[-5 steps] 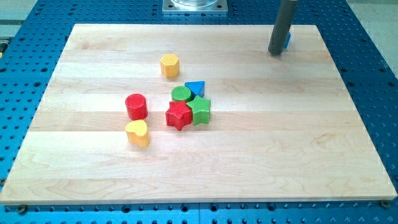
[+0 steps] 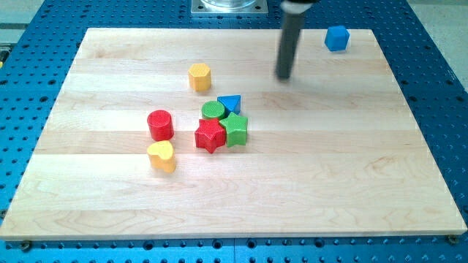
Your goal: Put the hexagon at the top of the triangle
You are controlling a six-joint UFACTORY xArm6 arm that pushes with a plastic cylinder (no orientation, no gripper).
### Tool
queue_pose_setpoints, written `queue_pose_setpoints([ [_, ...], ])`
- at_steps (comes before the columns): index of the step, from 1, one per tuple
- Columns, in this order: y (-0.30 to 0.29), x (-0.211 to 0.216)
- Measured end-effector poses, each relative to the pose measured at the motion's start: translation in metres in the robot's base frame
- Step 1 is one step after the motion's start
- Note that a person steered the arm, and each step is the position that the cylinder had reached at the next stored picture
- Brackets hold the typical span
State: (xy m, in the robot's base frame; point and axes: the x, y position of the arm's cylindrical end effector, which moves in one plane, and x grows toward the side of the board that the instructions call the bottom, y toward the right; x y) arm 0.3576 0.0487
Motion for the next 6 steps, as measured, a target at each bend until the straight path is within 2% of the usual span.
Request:
queue_pose_setpoints([
  [2,-0.183,0.04],
  [3,-0.193,0.001],
  [4,-0.086,-0.002],
  [5,-0.029,-0.004],
  [6,-0.096,0.004],
])
